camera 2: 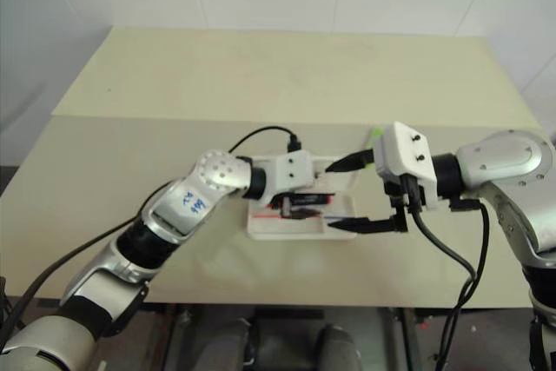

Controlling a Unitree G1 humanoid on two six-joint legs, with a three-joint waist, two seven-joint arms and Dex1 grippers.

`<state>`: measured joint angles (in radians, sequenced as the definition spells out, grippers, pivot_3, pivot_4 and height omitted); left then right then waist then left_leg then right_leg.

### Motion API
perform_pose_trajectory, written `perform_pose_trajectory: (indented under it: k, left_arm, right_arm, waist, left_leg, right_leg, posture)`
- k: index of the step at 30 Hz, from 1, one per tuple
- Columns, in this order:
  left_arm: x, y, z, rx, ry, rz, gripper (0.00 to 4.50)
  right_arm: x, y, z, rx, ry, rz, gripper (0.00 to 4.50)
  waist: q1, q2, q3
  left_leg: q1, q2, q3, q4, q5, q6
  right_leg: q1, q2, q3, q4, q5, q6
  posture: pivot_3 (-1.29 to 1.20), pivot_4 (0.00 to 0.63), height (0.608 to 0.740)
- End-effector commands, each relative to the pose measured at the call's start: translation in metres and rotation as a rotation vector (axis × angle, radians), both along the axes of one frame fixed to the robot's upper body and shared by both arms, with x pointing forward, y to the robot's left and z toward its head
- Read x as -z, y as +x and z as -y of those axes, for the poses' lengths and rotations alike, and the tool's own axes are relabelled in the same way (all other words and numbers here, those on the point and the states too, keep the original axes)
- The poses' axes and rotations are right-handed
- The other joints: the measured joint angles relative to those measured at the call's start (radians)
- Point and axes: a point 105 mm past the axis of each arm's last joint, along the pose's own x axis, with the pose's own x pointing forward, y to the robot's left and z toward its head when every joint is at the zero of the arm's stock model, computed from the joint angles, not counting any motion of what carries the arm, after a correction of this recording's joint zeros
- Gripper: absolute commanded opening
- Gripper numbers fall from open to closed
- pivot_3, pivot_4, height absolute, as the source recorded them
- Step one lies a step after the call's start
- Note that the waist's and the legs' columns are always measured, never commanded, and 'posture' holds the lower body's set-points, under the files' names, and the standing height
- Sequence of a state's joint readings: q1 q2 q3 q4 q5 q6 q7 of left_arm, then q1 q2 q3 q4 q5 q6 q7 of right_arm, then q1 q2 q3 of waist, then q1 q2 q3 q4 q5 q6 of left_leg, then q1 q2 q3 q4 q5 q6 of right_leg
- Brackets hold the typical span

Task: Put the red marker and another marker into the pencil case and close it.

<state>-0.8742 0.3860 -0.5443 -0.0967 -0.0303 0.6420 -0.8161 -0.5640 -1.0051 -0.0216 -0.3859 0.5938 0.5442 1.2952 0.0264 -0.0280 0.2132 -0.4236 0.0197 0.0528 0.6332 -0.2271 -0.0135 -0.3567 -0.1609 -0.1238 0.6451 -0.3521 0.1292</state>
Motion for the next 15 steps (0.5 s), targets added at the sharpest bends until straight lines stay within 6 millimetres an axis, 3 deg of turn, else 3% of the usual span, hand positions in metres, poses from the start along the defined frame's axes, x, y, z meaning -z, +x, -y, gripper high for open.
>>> perform_pose_trajectory:
  k: [1, 6, 11, 15]
  left_arm:
    - [-0.013, -0.011, 0.008, 0.043, -0.054, 0.016, 4.48]
    - [-0.025, -0.029, 0.008, 0.064, -0.093, -0.010, 4.48]
    - [-0.034, -0.049, 0.002, 0.078, -0.116, -0.040, 4.48]
    - [-0.048, -0.044, -0.011, -0.022, -0.166, -0.047, 4.48]
  right_arm:
    - [-0.010, -0.004, 0.002, -0.005, 0.007, 0.050, 4.50]
    - [-0.021, -0.006, 0.007, -0.029, 0.099, -0.002, 4.50]
    - [-0.046, 0.005, 0.019, -0.007, 0.306, -0.045, 4.50]
    - [-0.066, 0.058, 0.035, 0.214, 0.491, 0.001, 4.50]
  waist:
    - [0.000, 0.000, 0.000]
    - [0.000, 0.000, 0.000]
    - [-0.001, 0.000, 0.000]
    - [-0.010, 0.000, 0.000]
  left_leg:
    - [0.000, 0.000, 0.000, 0.000, 0.000, 0.000]
    - [0.000, 0.000, 0.000, 0.000, 0.000, 0.000]
    - [0.001, 0.000, -0.002, 0.000, 0.000, 0.000]
    - [0.002, 0.000, -0.002, 0.001, 0.000, 0.000]
  right_leg:
    - [0.000, 0.000, 0.000, 0.000, 0.000, 0.000]
    - [0.000, 0.000, 0.000, 0.000, 0.000, 0.000]
    - [0.002, 0.000, -0.002, 0.000, 0.000, 0.000]
    - [0.003, 0.000, -0.001, -0.001, 0.000, 0.000]
  posture:
    - [0.00, 0.150, 0.740]
    - [0.00, 0.150, 0.740]
    - [0.00, 0.150, 0.740]
    - [0.00, 0.150, 0.740]
